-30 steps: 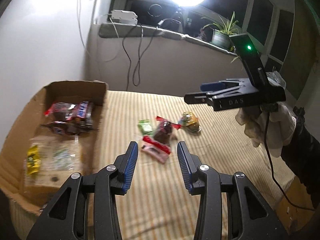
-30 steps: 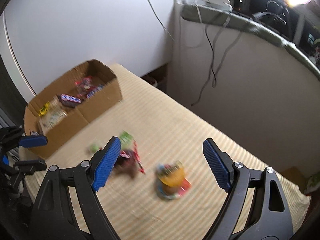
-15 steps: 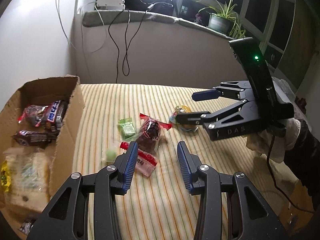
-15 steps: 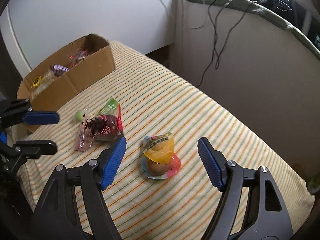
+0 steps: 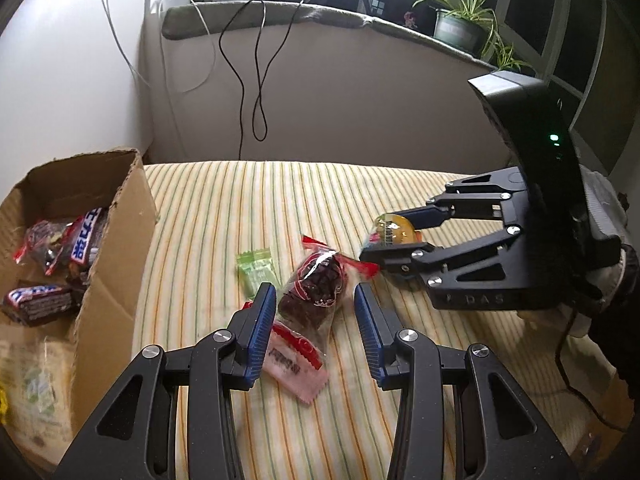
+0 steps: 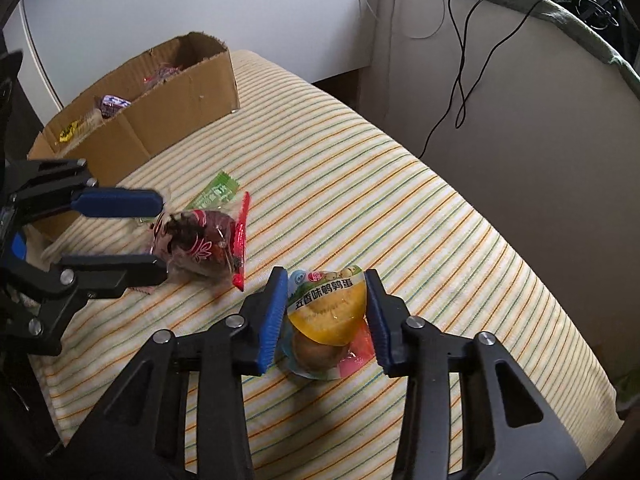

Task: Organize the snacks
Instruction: 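Grasp the red-tied chocolate bag with the left gripper while the right gripper grasps the yellow jelly cup, then carry the chocolate bag and jelly cup into the box and release both, then move both grippers back over the remaining snacks, then grasp the pink candy packet with the left gripper while the right gripper grasps the brown egg candy, then carry the pink packet and egg candy into the box and open both grippers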

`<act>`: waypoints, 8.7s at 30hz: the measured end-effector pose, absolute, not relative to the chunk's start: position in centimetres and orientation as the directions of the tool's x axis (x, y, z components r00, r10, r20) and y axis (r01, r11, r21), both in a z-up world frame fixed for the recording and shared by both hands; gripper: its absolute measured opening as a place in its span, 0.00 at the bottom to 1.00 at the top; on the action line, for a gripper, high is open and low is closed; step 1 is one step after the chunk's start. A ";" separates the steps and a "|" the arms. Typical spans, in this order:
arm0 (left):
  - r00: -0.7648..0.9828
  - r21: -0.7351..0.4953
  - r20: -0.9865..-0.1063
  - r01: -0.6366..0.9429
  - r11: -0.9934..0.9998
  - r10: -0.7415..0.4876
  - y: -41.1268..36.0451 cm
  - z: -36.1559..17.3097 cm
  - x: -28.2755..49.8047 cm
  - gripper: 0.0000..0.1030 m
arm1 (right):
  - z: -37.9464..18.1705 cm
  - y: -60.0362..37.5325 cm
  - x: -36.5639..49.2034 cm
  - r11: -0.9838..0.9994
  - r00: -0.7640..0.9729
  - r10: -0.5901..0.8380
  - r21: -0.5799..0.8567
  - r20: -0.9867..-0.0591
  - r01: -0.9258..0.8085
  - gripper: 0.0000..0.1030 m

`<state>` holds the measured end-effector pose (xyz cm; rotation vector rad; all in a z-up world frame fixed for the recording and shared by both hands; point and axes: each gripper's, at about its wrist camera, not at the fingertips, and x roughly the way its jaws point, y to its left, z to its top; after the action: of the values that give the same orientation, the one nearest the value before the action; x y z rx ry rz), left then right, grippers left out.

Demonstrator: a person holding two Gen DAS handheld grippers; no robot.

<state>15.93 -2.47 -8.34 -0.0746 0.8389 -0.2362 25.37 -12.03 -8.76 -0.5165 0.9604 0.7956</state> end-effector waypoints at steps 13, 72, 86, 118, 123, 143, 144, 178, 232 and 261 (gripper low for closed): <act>0.643 -0.081 -0.744 0.185 0.979 -0.183 -3.8 -9.0 16.6 0.42 | -8.8 -12.3 25.6 0.615 0.339 0.363 -0.049 -0.868 -0.787 0.29; 0.793 -0.132 -0.608 -0.042 0.990 -0.048 9.9 -2.1 7.7 0.30 | 0.1 -5.1 18.5 0.581 0.415 0.504 -0.059 -0.757 -0.812 0.29; 0.787 -0.074 -0.613 -0.153 0.985 0.076 14.3 -2.6 8.0 0.30 | -0.8 2.7 17.7 0.481 0.331 0.558 -0.029 -0.760 -0.876 0.29; 0.783 -0.074 -0.612 -0.195 0.978 0.110 16.1 -3.0 8.5 0.43 | -1.7 5.5 20.9 0.500 0.330 0.561 -0.007 -0.760 -0.866 0.72; 0.796 -0.089 -0.599 -0.179 0.980 0.091 15.4 -2.4 7.8 0.43 | -0.8 3.6 20.9 0.522 0.353 0.558 -0.013 -0.751 -0.853 0.72; 0.795 -0.164 -0.591 0.046 0.985 -0.136 4.9 -1.8 6.9 0.43 | -1.2 -12.8 21.7 0.700 0.475 0.418 -0.059 -0.774 -0.712 0.72; 0.787 -0.168 -0.598 0.061 0.984 -0.151 4.1 -2.1 7.0 0.43 | -1.6 -13.3 21.8 0.705 0.481 0.405 -0.069 -0.778 -0.706 0.72; 0.585 -0.105 -0.799 0.091 0.990 -0.139 -3.3 -9.5 14.1 0.31 | -8.3 -15.6 24.2 0.751 0.440 0.307 -0.069 -0.844 -0.656 0.62; 0.766 -0.152 -0.641 -0.075 0.986 -0.041 10.6 -2.7 3.8 0.17 | 0.8 -3.6 20.4 0.660 0.451 0.493 -0.018 -0.744 -0.751 0.39; 0.772 -0.188 -0.634 -0.090 0.978 -0.051 12.6 -2.9 3.3 0.19 | -1.5 5.6 23.5 0.613 0.390 0.478 -0.020 -0.787 -0.790 0.45</act>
<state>3.31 12.62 -2.88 -0.2126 0.6904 0.0212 23.53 5.60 -1.52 -0.4291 0.8318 0.8371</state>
